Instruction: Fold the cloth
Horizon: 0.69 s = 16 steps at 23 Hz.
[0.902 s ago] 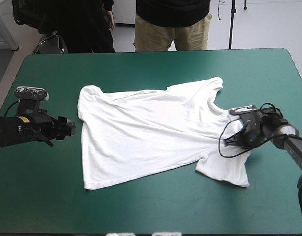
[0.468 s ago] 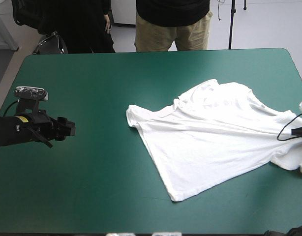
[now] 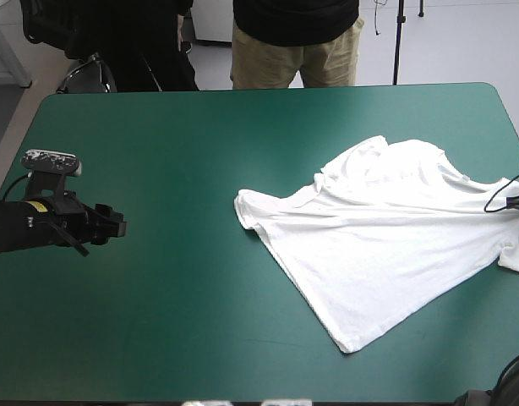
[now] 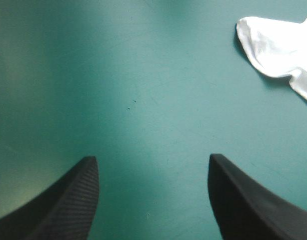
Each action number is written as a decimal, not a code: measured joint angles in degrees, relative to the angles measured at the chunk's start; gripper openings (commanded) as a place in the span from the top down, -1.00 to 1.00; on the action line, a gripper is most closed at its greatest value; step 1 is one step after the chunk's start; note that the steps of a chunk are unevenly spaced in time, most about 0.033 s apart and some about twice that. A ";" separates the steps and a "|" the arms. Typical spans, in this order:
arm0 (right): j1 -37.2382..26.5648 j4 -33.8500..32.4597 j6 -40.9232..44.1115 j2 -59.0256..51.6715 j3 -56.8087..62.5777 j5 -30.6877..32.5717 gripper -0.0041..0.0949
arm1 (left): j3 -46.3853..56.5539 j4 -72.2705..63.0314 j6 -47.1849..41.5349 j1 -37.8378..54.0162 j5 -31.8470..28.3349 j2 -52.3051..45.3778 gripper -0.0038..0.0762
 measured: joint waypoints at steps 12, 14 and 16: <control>-0.16 14.36 -4.67 -13.19 -0.49 3.58 -0.14 | 0.00 -3.17 0.96 0.00 -0.73 0.00 -0.23; 0.97 25.39 -12.72 -18.68 -0.49 6.00 -0.11 | 0.00 -4.45 1.88 0.00 -1.45 0.19 -0.23; 3.54 33.81 -19.30 -23.58 -0.49 10.84 -0.11 | 0.00 -4.51 2.41 0.00 -1.66 0.29 -0.23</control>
